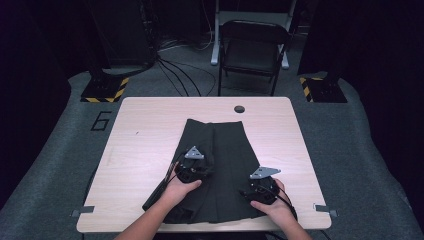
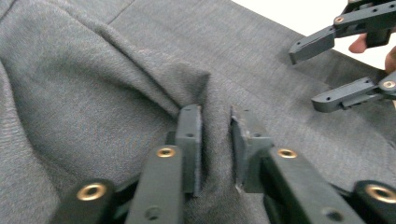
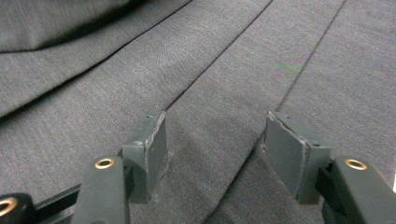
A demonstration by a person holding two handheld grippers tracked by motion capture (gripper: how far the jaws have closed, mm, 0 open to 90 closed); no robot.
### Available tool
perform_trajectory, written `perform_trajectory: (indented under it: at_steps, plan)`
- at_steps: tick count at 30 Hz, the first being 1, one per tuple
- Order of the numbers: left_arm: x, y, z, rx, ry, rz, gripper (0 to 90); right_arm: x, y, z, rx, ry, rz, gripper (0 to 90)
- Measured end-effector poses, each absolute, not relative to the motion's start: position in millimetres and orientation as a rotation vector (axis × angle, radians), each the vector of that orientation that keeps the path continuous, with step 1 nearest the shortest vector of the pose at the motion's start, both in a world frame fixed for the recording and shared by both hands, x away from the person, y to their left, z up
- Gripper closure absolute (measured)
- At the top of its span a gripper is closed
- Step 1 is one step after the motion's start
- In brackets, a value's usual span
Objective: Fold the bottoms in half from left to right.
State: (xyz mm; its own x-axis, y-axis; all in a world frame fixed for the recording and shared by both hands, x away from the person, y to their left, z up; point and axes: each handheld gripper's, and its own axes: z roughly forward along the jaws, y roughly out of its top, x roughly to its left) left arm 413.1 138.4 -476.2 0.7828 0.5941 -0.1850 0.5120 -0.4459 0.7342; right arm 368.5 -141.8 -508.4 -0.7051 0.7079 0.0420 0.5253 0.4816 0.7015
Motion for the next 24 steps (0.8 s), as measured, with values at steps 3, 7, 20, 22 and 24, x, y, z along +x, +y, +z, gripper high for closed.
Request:
perform_trajectory:
  at_steps: [3, 7, 20, 22, 24]
  plan:
    - [406, 147, -467, 2.136, 0.797, 0.168, 62.2, 369, -142, -508, 1.057, 2.476, 1.044, 38.6]
    - [400, 168, -460, 2.117, 0.826, 0.199, 55.4, 370, -141, -508, 1.061, 2.476, 1.052, 38.6]
    - [374, 215, -470, 2.083, 0.903, 0.133, 52.1, 370, -138, -510, 1.059, 2.498, 1.033, 38.6]
    - [372, 215, -472, 2.096, 0.898, 0.103, 60.1, 370, -138, -510, 1.059, 2.500, 1.035, 38.6]
    - [370, 213, -472, 2.116, 0.872, 0.090, 72.7, 370, -139, -510, 1.056, 2.493, 1.047, 38.7]
